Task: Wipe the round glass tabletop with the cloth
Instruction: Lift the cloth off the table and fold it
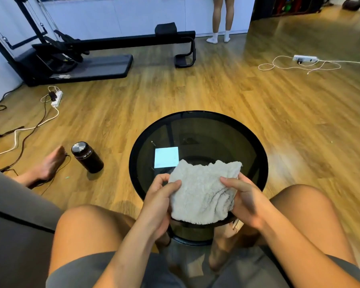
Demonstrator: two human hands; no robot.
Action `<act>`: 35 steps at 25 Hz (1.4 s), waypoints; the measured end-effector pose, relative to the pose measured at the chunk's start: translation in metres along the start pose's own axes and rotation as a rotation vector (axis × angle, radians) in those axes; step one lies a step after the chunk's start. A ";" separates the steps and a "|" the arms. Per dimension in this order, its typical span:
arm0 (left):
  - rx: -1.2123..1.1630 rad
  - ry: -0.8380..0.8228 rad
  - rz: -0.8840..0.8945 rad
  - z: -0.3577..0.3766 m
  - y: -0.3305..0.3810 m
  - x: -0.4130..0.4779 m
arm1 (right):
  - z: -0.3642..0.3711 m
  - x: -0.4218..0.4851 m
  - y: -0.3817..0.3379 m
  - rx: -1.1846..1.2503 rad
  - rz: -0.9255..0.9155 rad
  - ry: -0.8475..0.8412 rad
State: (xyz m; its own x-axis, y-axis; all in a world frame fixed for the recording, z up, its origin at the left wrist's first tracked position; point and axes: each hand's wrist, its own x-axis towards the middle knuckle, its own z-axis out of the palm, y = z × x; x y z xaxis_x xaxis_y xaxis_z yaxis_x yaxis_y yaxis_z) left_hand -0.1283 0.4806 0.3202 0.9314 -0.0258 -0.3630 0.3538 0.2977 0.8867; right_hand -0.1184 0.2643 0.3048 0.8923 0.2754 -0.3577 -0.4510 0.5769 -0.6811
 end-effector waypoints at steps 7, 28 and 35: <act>0.064 -0.137 -0.055 -0.002 -0.007 0.004 | 0.004 0.000 -0.004 0.072 0.248 -0.020; 0.402 -0.258 0.093 0.034 -0.003 0.011 | -0.003 0.011 -0.060 -0.615 -0.168 0.048; 0.202 -0.660 -0.230 0.115 0.006 0.056 | -0.078 -0.003 -0.148 -0.460 -0.096 0.094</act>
State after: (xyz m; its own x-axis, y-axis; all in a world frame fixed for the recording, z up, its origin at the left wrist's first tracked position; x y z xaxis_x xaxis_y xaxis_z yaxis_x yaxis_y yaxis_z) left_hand -0.0645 0.3713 0.3384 0.6661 -0.6562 -0.3545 0.4962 0.0350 0.8675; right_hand -0.0561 0.1180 0.3570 0.9343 0.1550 -0.3210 -0.3471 0.1901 -0.9184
